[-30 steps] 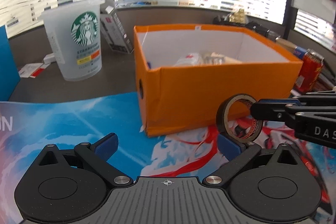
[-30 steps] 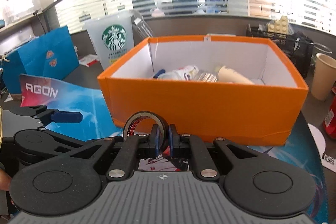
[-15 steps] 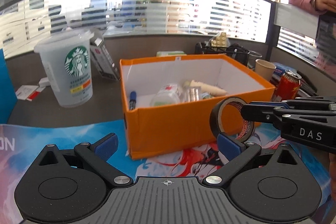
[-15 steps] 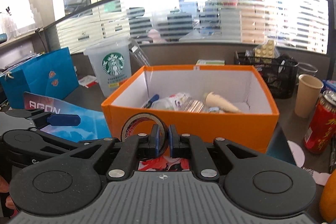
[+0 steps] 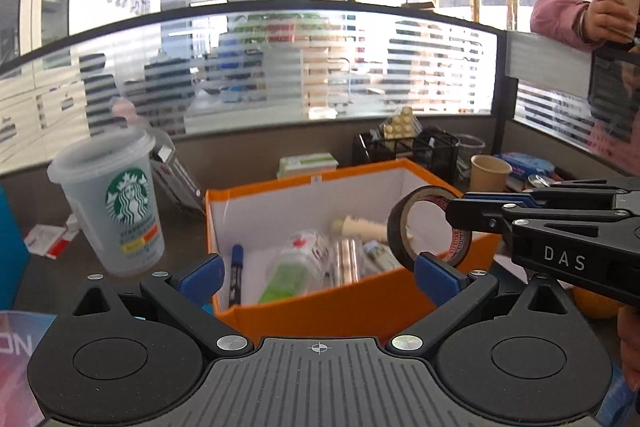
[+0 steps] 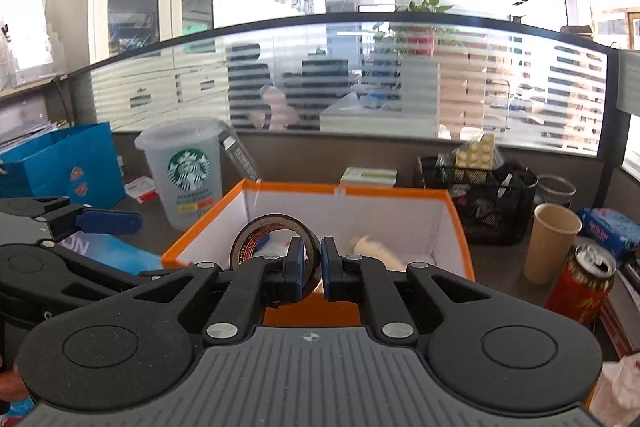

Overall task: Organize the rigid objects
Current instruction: 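Lift the tape roll with the right gripper and carry it over the box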

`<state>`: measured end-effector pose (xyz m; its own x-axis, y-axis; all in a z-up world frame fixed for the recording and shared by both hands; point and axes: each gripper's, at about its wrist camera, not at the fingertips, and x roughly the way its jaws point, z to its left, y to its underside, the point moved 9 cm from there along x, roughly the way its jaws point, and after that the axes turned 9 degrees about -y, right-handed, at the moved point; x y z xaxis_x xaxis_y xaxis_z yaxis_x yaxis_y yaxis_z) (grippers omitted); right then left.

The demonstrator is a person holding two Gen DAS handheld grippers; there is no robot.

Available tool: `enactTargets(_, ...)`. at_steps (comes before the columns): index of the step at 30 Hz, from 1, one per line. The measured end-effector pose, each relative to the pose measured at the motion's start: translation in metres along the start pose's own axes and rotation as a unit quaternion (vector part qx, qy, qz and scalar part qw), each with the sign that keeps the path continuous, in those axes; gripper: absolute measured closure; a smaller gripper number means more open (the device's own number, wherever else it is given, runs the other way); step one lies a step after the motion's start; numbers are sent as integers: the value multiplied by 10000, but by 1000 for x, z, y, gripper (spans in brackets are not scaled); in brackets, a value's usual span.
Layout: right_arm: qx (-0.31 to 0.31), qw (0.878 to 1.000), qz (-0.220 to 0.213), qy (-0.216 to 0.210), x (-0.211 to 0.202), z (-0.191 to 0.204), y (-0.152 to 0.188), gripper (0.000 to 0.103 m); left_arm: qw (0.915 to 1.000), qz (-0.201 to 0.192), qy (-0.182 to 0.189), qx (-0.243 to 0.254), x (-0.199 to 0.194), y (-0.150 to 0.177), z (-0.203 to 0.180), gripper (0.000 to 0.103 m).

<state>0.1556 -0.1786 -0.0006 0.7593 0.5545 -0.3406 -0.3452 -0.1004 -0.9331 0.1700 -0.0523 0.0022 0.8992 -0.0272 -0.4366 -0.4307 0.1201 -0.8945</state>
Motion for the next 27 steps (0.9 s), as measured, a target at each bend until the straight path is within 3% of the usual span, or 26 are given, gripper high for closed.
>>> enactTargets(16,125,9998,113,-54,48,-30,-19,94,9995,289,-110,4,60,-11,4,0)
enactTargets(27,416,9983,398,62,84,-72,-10,94,9972,676,-236,-232,102,-4,15,0)
